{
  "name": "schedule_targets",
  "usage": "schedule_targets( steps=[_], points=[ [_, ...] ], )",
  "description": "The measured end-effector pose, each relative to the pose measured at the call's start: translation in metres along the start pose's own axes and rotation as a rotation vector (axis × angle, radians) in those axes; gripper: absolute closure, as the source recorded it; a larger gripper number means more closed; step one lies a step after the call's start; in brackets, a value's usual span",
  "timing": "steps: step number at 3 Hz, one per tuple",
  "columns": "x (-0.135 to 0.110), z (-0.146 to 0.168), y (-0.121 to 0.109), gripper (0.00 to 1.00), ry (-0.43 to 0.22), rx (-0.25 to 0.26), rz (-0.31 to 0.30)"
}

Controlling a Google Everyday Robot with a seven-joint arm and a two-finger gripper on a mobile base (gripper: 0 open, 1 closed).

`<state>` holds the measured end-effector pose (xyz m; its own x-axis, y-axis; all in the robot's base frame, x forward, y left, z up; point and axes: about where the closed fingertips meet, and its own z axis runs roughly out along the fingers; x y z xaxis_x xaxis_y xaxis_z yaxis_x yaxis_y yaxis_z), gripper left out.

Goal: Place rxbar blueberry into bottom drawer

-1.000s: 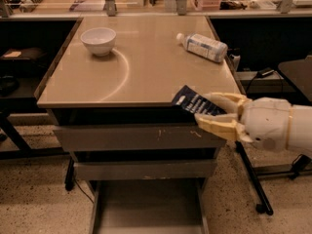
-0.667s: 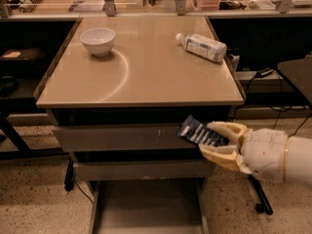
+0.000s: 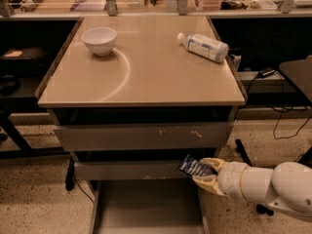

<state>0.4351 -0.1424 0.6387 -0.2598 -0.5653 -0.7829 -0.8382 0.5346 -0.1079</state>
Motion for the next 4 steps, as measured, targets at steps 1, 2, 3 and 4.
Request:
schedule_targets(
  steps=[1, 2, 3, 4],
  points=[
    [-0.003, 0.011, -0.020, 1.00, 0.003, 0.061, -0.010],
    [-0.002, 0.010, -0.020, 1.00, 0.003, 0.063, -0.009],
    [-0.005, 0.019, -0.008, 1.00, -0.001, 0.021, -0.027],
    [0.050, 0.054, 0.020, 1.00, 0.098, -0.037, -0.004]
  ],
)
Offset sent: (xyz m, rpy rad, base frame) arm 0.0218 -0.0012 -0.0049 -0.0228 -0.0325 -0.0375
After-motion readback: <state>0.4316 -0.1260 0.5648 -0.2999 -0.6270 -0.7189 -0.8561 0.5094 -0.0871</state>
